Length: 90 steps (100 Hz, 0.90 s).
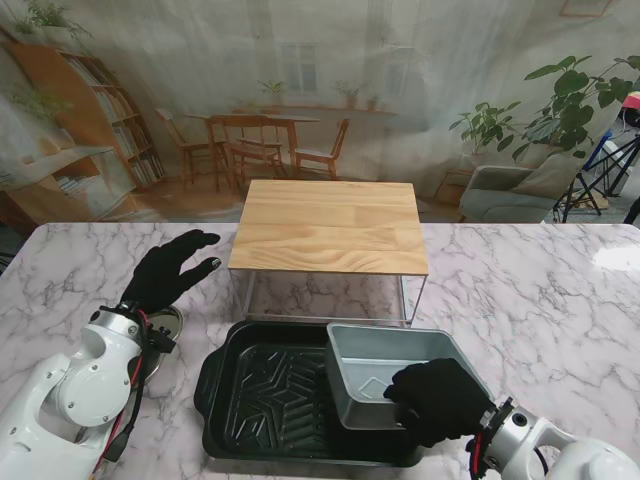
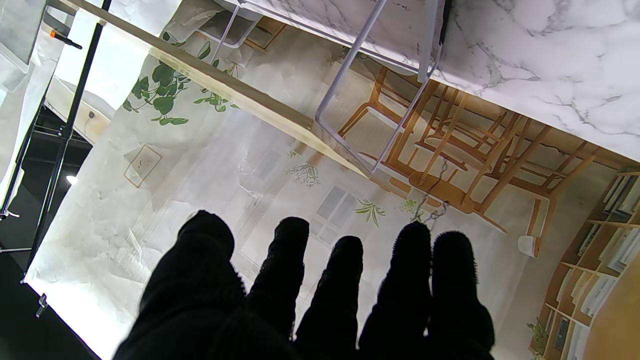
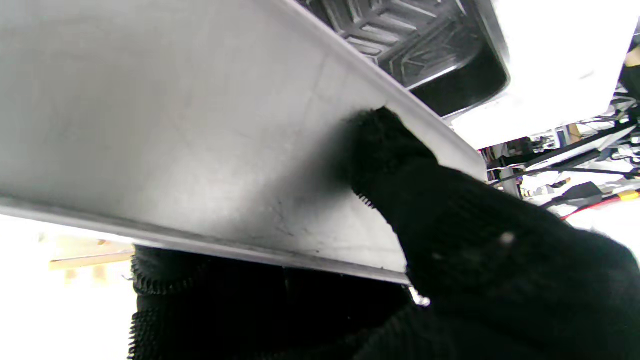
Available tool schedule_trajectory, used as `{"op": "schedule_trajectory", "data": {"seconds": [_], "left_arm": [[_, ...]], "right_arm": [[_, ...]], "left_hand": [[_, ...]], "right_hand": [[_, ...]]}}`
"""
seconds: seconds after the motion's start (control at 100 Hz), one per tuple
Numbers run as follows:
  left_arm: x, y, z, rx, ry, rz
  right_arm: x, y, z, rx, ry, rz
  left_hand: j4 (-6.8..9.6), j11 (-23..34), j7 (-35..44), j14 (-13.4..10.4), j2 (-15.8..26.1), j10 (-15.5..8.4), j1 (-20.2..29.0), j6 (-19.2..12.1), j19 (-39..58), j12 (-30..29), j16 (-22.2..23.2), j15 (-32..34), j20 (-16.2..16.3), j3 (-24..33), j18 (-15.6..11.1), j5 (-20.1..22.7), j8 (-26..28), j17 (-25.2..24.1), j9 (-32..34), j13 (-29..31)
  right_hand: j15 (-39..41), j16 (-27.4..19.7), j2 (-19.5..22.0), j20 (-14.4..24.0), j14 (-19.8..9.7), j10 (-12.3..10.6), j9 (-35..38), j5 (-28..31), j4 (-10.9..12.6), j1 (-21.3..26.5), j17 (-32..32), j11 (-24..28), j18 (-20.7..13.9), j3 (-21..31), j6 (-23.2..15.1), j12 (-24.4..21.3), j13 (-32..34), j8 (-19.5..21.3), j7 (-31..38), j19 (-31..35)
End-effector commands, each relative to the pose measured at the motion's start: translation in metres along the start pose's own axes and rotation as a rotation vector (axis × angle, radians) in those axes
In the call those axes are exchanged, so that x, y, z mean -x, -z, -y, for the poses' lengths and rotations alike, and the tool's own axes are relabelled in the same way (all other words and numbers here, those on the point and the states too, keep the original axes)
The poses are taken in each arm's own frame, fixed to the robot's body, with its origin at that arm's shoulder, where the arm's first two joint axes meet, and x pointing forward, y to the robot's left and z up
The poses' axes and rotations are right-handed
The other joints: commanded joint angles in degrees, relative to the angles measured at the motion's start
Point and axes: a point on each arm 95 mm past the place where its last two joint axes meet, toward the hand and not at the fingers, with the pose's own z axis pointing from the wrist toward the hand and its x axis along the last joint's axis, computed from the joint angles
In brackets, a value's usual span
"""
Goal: Stack the baking trays onto the shelf
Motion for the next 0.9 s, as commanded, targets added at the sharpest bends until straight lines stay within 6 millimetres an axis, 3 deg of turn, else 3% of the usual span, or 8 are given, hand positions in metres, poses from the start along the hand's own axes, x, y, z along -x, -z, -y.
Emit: {"op": "schedule_trajectory", "data": {"seconds": [0.0, 0.35, 0.89], "left_arm": [[0.000, 0.000, -0.003, 0.017, 0.006, 0.001], [0.000, 0.000, -0.003, 0.017, 0.011, -0.001], [0.000, 0.000, -0.003, 0.020, 0.012, -0.004]], "right_arm": [[-0.004, -0.005, -0.011, 0.032, 0.016, -0.016], [-0.019, -0.034, -0.020, 0.018, -0.039, -0.109], [-0.018, -0.064, 0.000, -0.051, -0.058, -0.099]], "left_hand": [[-2.32, -0.30, 0.14, 0.73, 3.14, -0.01, 1.55, -0.57, 1.63, 0.78, 0.64, 1.05, -1.18, -1.09, -0.63, 0.75, -0.15, 0.04, -0.54, 1.12], [-2.37, -0.29, 0.11, 0.77, 3.06, 0.03, 1.48, -0.58, 1.62, 0.77, 0.64, 1.07, -1.20, -1.25, -0.61, 0.72, -0.17, 0.05, -0.49, 1.12], [-2.36, -0.27, 0.16, 0.78, 2.97, 0.06, 1.34, -0.67, 1.63, 0.78, 0.65, 1.06, -1.21, -1.20, -0.51, 0.86, -0.16, 0.01, -0.43, 1.14]], "right_hand": [[5.95, 1.04, 9.48, 4.11, 3.08, 0.25, 0.64, 12.29, 9.71, 12.08, 4.44, 1.31, 0.02, 12.48, -10.04, 0.08, 2.33, 4.77, 14.22, 8.74], [6.11, 1.08, 9.37, 4.18, 3.06, 0.40, 0.68, 12.30, 9.69, 12.15, 4.46, 1.30, 0.03, 12.55, -9.97, 0.06, 2.38, 4.91, 13.98, 8.77], [5.99, 0.96, 9.13, 4.23, 3.22, 0.74, 0.72, 12.06, 9.76, 12.18, 4.42, 1.12, 0.37, 12.75, -9.82, -0.11, 2.33, 4.84, 13.04, 8.72]]}}
